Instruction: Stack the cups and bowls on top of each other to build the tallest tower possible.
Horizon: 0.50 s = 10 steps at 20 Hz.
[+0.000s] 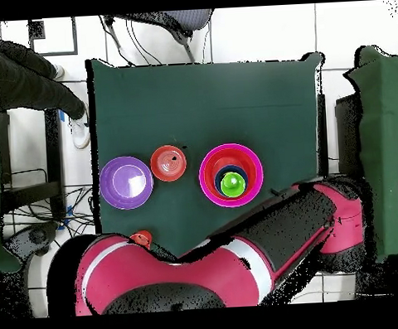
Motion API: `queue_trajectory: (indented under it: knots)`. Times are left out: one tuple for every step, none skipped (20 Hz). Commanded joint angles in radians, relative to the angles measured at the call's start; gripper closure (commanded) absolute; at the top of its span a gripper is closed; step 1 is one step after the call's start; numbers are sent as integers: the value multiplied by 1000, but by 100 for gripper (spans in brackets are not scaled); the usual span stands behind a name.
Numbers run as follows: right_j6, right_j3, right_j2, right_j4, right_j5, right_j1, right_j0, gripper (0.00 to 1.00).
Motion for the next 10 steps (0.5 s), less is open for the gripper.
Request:
queue_trajectory:
  knots:
    - [-59,30,164,-65,87,115,29,0]
    - [-64,30,164,-72,90,121,30,0]
    - [-69,29,160,-89,91,135,34,0]
    - [-70,29,159,-96,92,142,36,0]
    - [-65,28,154,-115,90,155,42,0]
    - [-60,27,152,-125,89,164,45,0]
    - [-46,23,146,-148,88,183,52,0]
    - [-41,22,144,-157,88,191,55,0]
    - [-36,20,143,-167,88,199,57,0]
    - [-32,20,144,-171,88,203,57,0]
